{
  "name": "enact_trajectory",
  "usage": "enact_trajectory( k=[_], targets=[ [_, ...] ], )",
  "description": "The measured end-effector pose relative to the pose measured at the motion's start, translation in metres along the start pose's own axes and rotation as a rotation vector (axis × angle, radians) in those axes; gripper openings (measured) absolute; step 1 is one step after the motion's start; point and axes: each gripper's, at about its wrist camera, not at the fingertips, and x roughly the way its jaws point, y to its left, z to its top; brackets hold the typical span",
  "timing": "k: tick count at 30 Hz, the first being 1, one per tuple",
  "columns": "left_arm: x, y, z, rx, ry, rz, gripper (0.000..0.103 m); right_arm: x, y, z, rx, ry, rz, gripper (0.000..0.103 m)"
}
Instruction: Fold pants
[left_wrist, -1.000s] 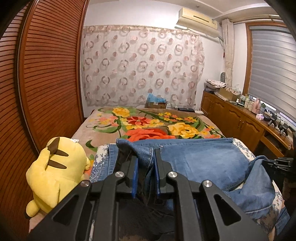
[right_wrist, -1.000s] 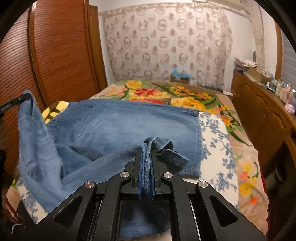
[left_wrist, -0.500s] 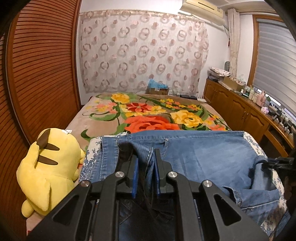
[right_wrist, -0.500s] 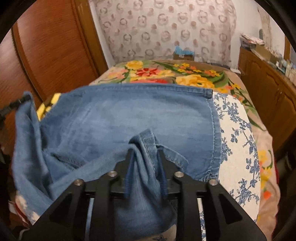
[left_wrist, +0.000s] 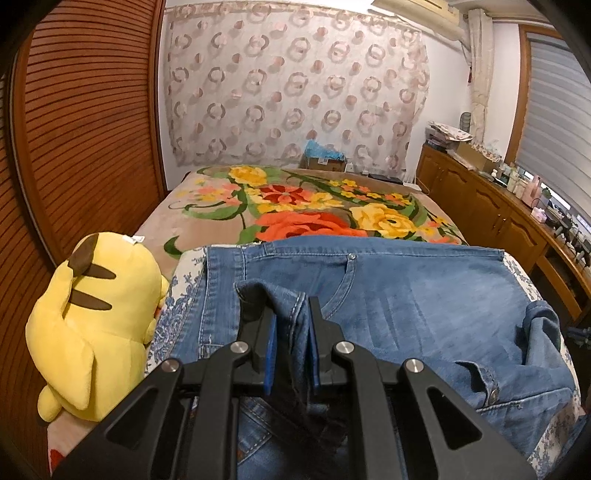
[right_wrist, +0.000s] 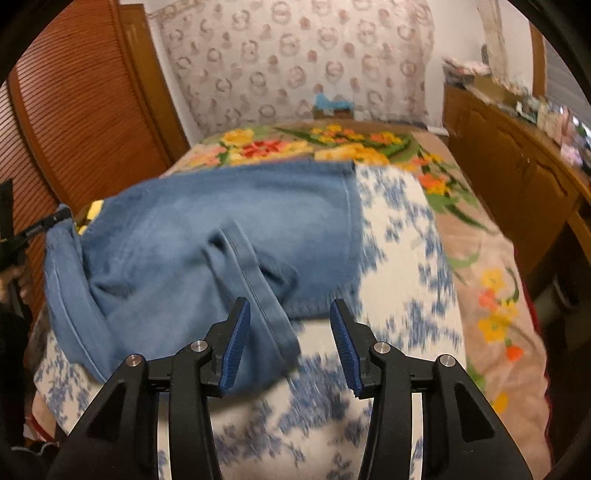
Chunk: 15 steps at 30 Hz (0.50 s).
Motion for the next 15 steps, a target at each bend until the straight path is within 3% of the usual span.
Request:
enact_trajectory(
  k=[3,11,13,15],
  targets=[
    [0.004,0.002,-0.001,0.000,0.008,0.003,0.012,0.013,-0.008,-0.013,0.036,0.043,0.015,0.052],
    [0.004,0.006,-0.002,-0.005,0.004,0.006,0.012,0.036,-0.004,-0.023,0.065,0.079,0.063,0.052],
    [0.003,0.009,0.000,-0.014,-0.008,0.007,0.012,0.037,-0.003,-0.021,0.066,0.081,0.087,0.037],
    [0.000,0.012,0.004,-0.022,-0.026,0.007,0.012,0.036,0.002,-0.021,0.054,0.086,0.136,0.012]
  ],
)
